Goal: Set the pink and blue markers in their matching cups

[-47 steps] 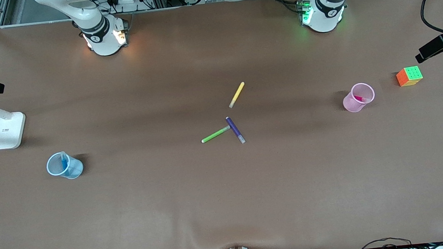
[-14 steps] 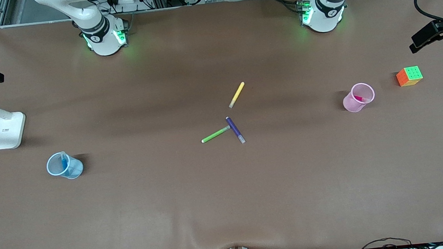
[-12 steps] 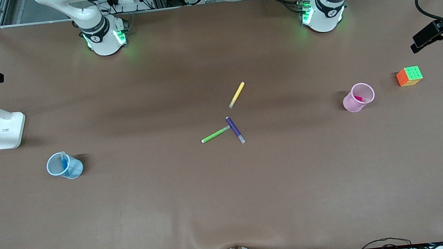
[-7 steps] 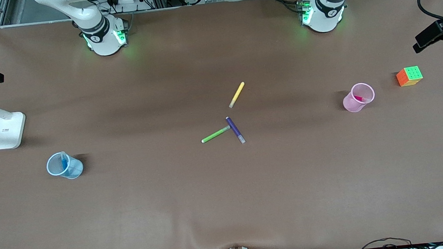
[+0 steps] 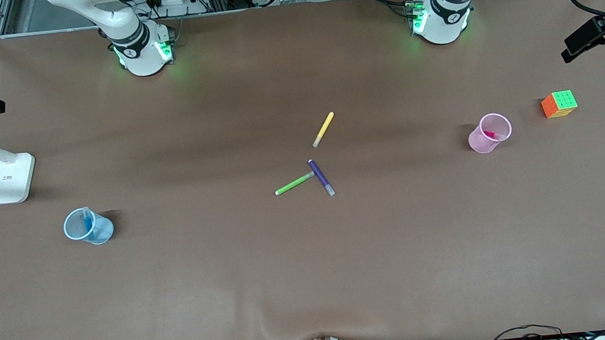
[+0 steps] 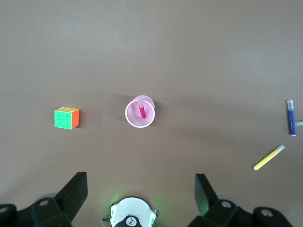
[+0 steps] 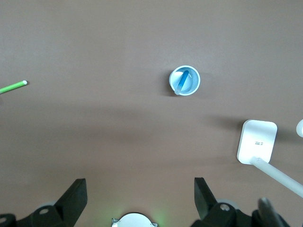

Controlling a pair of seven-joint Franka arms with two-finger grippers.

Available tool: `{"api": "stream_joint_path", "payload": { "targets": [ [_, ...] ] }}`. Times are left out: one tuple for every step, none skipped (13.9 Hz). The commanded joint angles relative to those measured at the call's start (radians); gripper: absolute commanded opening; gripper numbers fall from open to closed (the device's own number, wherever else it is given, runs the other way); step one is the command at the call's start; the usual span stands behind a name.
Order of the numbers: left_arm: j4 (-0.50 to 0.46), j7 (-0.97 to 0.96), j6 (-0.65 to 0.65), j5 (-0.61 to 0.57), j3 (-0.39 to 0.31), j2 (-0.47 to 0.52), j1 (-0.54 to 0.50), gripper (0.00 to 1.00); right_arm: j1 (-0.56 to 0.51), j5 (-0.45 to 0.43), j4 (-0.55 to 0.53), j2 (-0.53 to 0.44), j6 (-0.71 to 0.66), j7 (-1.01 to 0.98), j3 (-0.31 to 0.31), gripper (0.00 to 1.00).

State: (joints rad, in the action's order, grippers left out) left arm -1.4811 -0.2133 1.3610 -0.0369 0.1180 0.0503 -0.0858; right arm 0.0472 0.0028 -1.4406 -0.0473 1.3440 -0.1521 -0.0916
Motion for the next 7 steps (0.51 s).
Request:
{"api": "stream_joint_path", "payload": {
  "targets": [
    [0.013, 0.014, -0.017, -0.017, -0.008, 0.005, 0.006, 1.0, 0.0, -0.004, -0.03, -0.026, 0.012, 0.0, -0.002, 1.0],
    [0.012, 0.015, -0.017, -0.017, -0.008, 0.005, 0.005, 1.0, 0.0, -0.003, -0.03, -0.026, 0.011, 0.003, -0.004, 1.0],
    [0.013, 0.009, -0.017, -0.017, -0.006, 0.005, 0.006, 1.0, -0.001, 0.011, -0.03, -0.026, 0.011, 0.003, -0.004, 1.0],
    [0.013, 0.006, -0.017, -0.017, -0.006, 0.005, 0.011, 1.0, -0.009, 0.026, -0.032, -0.028, 0.011, 0.003, -0.005, 1.0],
    [0.013, 0.006, -0.017, -0.017, -0.006, 0.003, 0.012, 1.0, -0.012, 0.032, -0.032, -0.026, 0.009, 0.003, -0.005, 1.0],
    [0.013, 0.005, -0.017, -0.017, -0.006, 0.002, 0.014, 1.0, -0.013, 0.032, -0.034, -0.026, 0.007, 0.003, -0.005, 1.0],
    [0.013, 0.002, -0.017, -0.017, -0.004, 0.002, 0.015, 1.0, -0.013, 0.032, -0.034, -0.028, 0.007, 0.005, -0.005, 1.0]
  ]
}}
